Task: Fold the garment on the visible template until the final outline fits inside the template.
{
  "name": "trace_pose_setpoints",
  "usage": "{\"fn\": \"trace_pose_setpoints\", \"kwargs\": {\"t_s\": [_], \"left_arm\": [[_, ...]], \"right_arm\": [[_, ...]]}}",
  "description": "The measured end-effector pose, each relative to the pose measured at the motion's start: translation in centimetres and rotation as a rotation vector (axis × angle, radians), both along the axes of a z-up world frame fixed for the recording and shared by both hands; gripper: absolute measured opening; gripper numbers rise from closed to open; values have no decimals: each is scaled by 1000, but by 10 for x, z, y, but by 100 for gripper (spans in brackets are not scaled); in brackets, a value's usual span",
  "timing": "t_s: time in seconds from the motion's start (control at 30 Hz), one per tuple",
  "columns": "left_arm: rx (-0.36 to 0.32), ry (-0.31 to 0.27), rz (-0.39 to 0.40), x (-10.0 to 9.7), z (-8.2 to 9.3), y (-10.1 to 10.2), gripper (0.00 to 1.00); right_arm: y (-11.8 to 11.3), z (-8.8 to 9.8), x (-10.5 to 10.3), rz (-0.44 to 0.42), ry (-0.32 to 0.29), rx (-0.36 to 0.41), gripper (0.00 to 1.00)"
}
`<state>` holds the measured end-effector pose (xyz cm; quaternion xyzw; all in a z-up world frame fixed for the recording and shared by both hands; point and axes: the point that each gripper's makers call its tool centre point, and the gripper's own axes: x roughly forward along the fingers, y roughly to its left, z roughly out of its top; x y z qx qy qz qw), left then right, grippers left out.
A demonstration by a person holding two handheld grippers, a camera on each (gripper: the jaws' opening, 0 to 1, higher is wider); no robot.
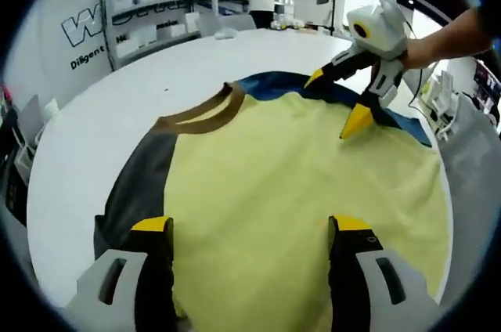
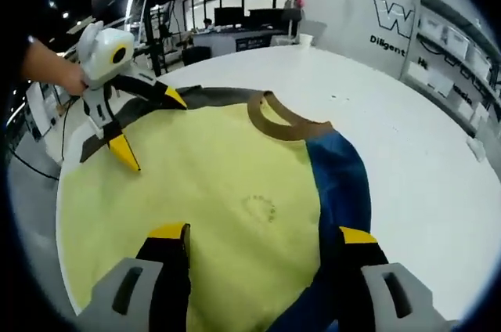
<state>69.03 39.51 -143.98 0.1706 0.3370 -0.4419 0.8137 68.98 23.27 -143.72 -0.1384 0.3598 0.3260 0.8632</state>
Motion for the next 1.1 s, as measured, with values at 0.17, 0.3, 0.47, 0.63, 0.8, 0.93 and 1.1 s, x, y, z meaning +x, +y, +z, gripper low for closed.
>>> {"fn": "trace_pose_setpoints", "kwargs": {"t_s": [0.17, 0.3, 0.47, 0.63, 0.8, 0.93, 1.1], "left_arm": [[15, 21, -18, -3, -7, -10, 81], [18, 12, -19, -1, -7, -13, 83], [29, 9, -14, -1, -7, -20, 87], [29, 8, 25, 5, -8, -26, 95], [23, 5, 55, 10, -8, -32, 96], [22, 7, 79, 15, -9, -38, 98], [21, 6, 86, 22, -8, -40, 99]], "right_arm": [[0, -12, 7, 6, -4, -12, 75], [-5, -12, 13, -3, 0, -26, 75], [-17, -15, 24, -17, 20, -32, 88], [-24, -18, 32, 22, 26, -32, 99], [-27, -18, 40, 48, 27, -32, 99], [-30, -18, 48, 69, 35, -43, 99], [-32, -18, 55, 83, 40, -49, 99]]}}
